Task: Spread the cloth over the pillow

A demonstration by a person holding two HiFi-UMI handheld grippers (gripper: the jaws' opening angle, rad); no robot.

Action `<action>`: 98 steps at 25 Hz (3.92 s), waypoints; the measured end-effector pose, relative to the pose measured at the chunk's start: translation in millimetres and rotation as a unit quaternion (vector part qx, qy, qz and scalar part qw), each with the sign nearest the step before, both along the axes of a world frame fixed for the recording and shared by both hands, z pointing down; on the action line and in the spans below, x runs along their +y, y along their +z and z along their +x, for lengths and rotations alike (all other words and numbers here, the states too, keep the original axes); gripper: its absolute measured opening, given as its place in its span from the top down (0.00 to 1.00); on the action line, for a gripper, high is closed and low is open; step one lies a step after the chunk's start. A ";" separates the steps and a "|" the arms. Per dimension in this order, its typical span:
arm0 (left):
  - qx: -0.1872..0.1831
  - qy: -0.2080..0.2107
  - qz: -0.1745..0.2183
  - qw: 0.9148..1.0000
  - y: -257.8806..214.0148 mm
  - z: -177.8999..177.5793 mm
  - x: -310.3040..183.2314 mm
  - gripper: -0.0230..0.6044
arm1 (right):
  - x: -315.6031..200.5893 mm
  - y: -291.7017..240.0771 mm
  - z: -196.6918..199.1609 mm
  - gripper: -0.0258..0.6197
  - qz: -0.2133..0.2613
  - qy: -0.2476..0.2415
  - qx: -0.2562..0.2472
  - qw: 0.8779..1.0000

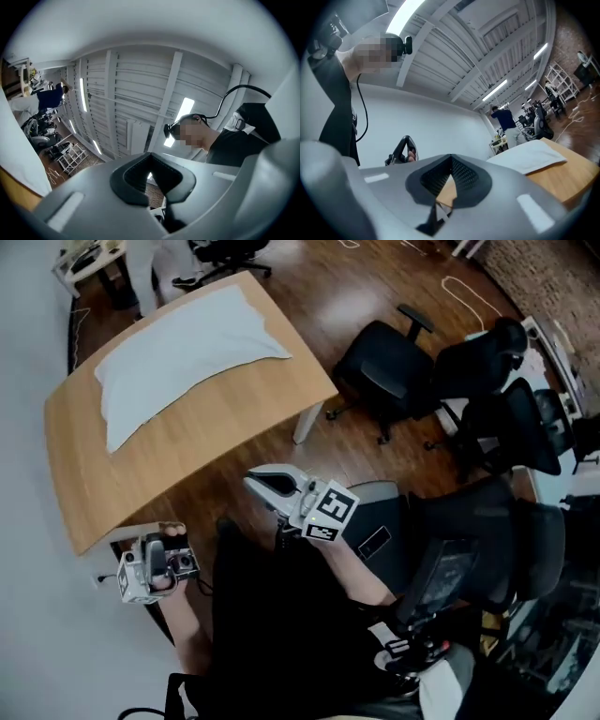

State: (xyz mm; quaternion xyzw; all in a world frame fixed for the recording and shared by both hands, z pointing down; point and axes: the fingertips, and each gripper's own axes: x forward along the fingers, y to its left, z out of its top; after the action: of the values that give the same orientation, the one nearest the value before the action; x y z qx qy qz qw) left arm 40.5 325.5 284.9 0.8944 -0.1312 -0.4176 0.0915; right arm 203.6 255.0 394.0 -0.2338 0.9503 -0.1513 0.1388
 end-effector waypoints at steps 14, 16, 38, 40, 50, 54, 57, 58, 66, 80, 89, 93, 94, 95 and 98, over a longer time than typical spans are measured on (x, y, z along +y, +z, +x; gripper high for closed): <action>0.027 0.029 0.017 0.999 6.0 40.1 30.6 0.96 | 27.4 -1.3 65.1 0.97 0.017 0.028 0.002 0.999; 0.020 0.022 0.011 0.999 6.7 41.7 29.7 0.96 | 29.0 -4.7 71.7 0.97 0.020 0.037 0.000 0.999; 0.168 0.481 0.150 0.847 -196.4 308.8 100.0 0.73 | 29.6 18.8 54.8 0.97 0.008 0.020 0.062 0.998; 0.174 0.490 0.160 0.839 -214.6 307.2 107.1 0.75 | 27.5 21.2 57.2 0.97 0.007 0.022 0.064 0.998; 0.169 0.515 0.287 0.790 -260.3 286.6 162.1 0.90 | 18.2 33.6 67.6 0.97 0.002 0.032 0.075 0.997; 0.166 0.484 0.293 0.808 -254.3 285.8 159.4 0.90 | 14.3 39.3 70.9 0.97 -0.001 0.034 0.079 0.996; 0.108 0.408 0.286 0.860 -215.3 275.6 135.6 0.90 | 11.3 43.8 73.3 0.97 -0.004 0.037 0.083 0.996; 0.076 0.367 0.270 0.887 -192.8 268.6 117.8 0.90 | 10.3 45.2 74.2 0.97 -0.004 0.037 0.084 0.996; -0.208 -0.059 0.003 0.976 33.6 120.8 -4.0 0.96 | 8.5 42.0 91.6 0.97 0.005 0.056 0.096 0.994; -0.196 -0.274 -0.175 0.925 82.1 -22.9 11.6 0.96 | 22.5 12.6 70.9 0.96 0.035 0.044 0.117 0.992; -0.244 -0.248 -0.155 0.925 81.6 4.5 13.3 0.95 | 36.0 12.4 85.1 0.96 0.035 0.051 0.121 0.991; -0.248 -0.240 -0.150 0.927 85.1 14.3 16.0 0.95 | 39.3 15.6 86.6 0.96 0.038 0.048 0.116 0.991; -0.249 -0.238 -0.148 0.927 86.0 15.1 17.5 0.95 | 40.7 16.8 85.7 0.96 0.039 0.047 0.115 0.991; -0.249 -0.237 -0.147 0.928 86.1 15.4 19.1 0.95 | 42.1 17.5 84.6 0.96 0.040 0.046 0.115 0.992; -0.252 -0.233 -0.145 0.928 83.2 16.2 22.6 0.95 | 44.9 16.6 83.0 0.96 0.039 0.044 0.114 0.992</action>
State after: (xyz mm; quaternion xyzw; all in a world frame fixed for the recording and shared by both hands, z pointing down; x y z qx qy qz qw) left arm 56.8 348.1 368.1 0.8913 -0.4139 -0.1649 0.0838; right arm 286.7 299.9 410.6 -0.2854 0.9540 -0.0800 0.0448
